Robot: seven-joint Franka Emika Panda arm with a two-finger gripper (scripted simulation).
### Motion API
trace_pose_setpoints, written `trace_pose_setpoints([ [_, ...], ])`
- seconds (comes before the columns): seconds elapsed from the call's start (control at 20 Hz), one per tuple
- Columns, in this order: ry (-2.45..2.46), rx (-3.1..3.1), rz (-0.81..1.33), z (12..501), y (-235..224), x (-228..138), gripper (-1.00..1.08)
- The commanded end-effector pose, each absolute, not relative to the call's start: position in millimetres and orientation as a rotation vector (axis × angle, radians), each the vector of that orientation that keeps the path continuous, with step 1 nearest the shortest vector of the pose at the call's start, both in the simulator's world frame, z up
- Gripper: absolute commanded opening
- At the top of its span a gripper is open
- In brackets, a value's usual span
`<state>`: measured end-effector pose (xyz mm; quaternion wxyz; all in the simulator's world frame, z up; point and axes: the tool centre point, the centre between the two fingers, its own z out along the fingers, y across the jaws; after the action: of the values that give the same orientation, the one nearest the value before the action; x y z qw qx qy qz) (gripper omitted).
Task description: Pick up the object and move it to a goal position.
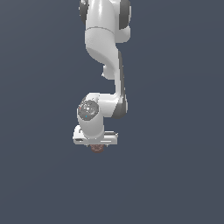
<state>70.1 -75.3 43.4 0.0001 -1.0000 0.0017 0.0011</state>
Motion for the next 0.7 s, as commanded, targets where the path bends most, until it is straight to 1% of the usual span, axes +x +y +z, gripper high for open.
trace_pose_setpoints([
  [0.0,0.005,-3.142,0.000,40.4,-75.5,71.4,1.00],
  [0.1,0.005,-3.142,0.000,41.1,-75.6,71.9,1.00],
  [0.15,0.005,-3.142,0.000,41.1,-75.6,71.9,-1.00],
  [0.65,0.005,-3.142,0.000,41.1,-75.6,71.9,-1.00],
])
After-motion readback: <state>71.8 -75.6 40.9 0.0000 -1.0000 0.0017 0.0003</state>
